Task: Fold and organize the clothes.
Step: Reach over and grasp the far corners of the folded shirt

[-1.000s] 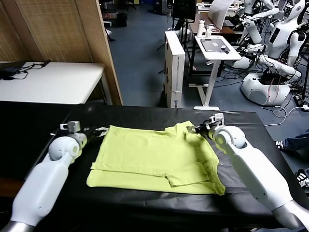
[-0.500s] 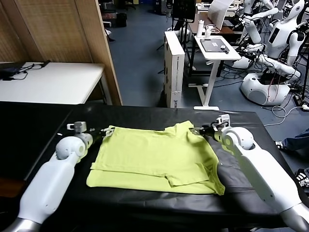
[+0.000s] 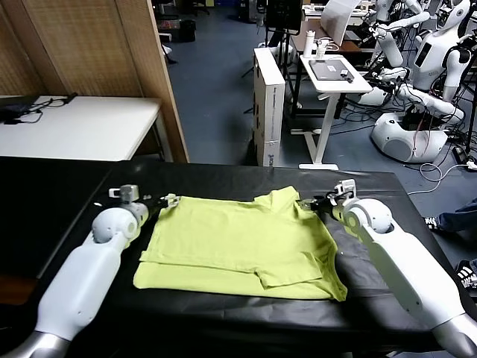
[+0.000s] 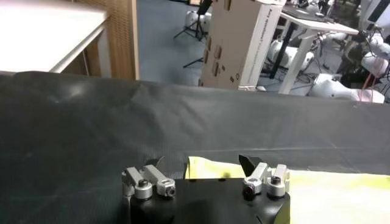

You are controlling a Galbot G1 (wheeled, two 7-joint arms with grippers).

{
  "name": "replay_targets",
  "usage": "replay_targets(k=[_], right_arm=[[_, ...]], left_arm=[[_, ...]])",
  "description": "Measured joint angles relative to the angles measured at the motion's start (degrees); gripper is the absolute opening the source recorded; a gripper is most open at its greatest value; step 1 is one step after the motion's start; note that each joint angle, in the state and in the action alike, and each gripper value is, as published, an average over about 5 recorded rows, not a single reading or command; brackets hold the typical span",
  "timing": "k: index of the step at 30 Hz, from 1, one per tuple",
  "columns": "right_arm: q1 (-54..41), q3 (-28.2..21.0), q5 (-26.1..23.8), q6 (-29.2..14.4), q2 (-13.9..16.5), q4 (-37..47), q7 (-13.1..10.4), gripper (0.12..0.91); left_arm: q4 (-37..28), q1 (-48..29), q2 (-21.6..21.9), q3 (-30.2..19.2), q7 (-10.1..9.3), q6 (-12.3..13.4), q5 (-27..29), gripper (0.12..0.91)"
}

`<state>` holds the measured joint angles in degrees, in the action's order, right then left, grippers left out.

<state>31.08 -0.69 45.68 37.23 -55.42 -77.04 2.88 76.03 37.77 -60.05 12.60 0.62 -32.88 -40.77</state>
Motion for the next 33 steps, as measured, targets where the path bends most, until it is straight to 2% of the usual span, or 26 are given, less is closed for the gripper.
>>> replay_targets(k=[7,10,13,17,20,22,25,28,33], right_arm=[[-0.37,-0.81,-0.16,-0.02,-0.44,0.32,0.05,0.714],[-0.39,-0.9,-0.16,-0.03,-0.44,0.42,0.17,0.62],[-0.38,-0.95,-0.19,-0.06,-0.46,0.52,0.28,0.464],[-0.3,-1.0,-0.3,-0.28,-0.73,0.72,0.46,0.23],[-0.15,-0.9,-0.58,-0.98,-1.01,0.84,0.59,0.148],[0.03,-0.7,-0.76,-1.63,-1.17,0.83,0.61,0.14],[0.43,-0.23,-0.78,-2.61,-1.33,0.48,0.5,0.139],[1.0,0.62,-0.38,-3.44,-1.23,-0.43,0.3,0.139],[2.32,2.51,1.06,-3.82,-0.12,-3.46,-0.22,0.139]], left_arm=[[-1.17,-0.63,-0.38,-0.52,0.63,0.5,0.65,0.85],[-1.19,-0.54,-0.44,-0.76,0.67,0.45,0.73,0.83],[-0.74,-0.25,-0.45,-0.99,0.74,0.33,0.65,0.785],[-0.35,-0.09,-0.43,-1.21,0.79,0.3,0.6,0.606],[-0.36,-0.09,-0.37,-1.28,0.82,0.33,0.62,0.418],[-0.35,-0.08,-0.32,-1.31,0.83,0.35,0.63,0.297],[-0.1,-0.03,-0.2,-1.31,0.83,0.37,0.6,0.193],[0.39,0.12,0.01,-1.2,0.72,0.4,0.39,0.157],[2.02,0.94,0.77,-0.28,-0.07,0.47,-0.24,0.15]])
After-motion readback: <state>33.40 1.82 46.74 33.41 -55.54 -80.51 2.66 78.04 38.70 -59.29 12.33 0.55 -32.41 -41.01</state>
